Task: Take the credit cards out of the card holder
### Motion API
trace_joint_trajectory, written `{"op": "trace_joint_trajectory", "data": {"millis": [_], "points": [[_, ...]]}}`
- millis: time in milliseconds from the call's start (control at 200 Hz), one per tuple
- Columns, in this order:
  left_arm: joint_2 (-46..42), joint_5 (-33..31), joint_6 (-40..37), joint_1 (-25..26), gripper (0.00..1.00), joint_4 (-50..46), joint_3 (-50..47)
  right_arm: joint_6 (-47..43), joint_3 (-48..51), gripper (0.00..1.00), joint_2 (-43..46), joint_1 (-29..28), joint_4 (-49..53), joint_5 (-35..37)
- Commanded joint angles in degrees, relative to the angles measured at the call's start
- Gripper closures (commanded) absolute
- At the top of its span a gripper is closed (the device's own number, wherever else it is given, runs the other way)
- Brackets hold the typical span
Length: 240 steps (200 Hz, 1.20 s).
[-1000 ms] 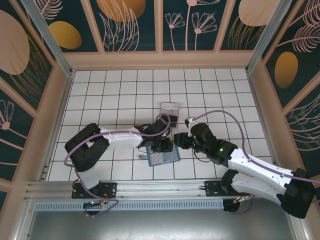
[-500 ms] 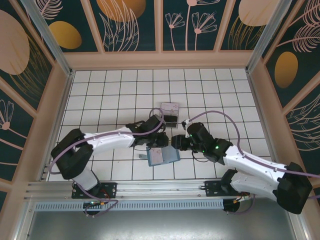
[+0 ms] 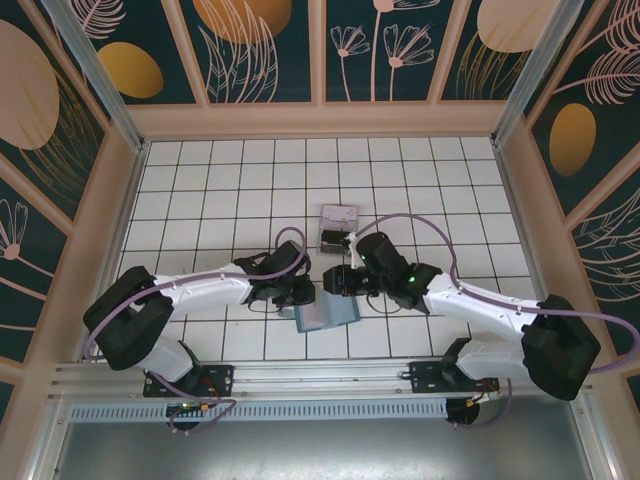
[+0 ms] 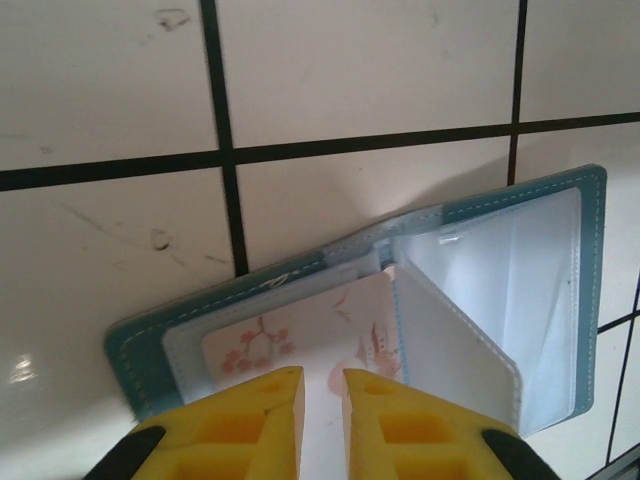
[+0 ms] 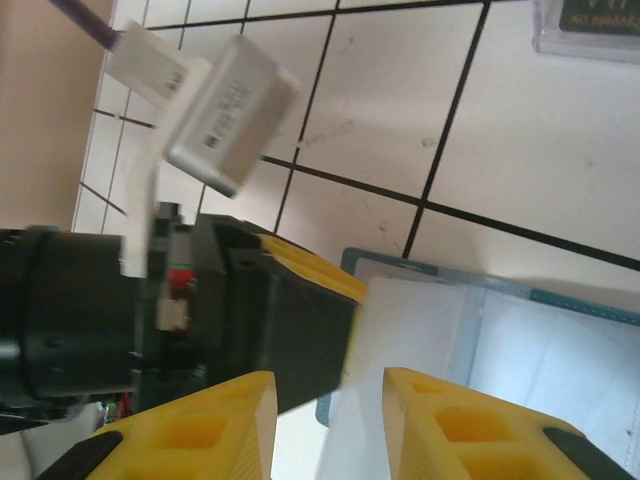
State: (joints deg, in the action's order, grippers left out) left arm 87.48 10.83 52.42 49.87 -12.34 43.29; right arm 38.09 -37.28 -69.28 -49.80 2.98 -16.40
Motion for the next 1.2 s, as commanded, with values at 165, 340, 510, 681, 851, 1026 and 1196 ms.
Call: {"op": "trace_joint_trajectory", "data": {"millis": [165,340,510,681,851,1026,1196], "points": [[7.2,4.1,-1.2,2.1,0.81,3.5,5.9,0.8,-1.4,0.67,2.8,0.5,2.2,1.5],[10.0,4.9,-1.8,2.3,0.81,4.2,7.9,3.0,-0.1,0.69,4.9,1.2,6.0,3.9],[12.0,5.3,-2.1,2.5,0.8,4.2,8.4,5.1,1.9,0.73,5.9,3.5,8.7,3.5],[11.6,4.5,-1.7,2.4,0.8,3.9,7.8,6.8,4.5,0.76,5.2,4.1,6.5,-0.7],[11.1,3.1,-1.4,2.4,0.81,3.4,7.4,7.6,6.2,0.85,2.0,4.1,3.6,-5.2],[8.9,2.4,-1.4,2.4,0.82,2.9,7.2,8.3,7.5,0.87,-1.5,4.1,1.6,-6.9],[7.2,1.0,-1.4,2.3,0.82,1.5,7.3,7.8,6.5,0.89,-5.7,4.1,2.9,-7.1]]}}
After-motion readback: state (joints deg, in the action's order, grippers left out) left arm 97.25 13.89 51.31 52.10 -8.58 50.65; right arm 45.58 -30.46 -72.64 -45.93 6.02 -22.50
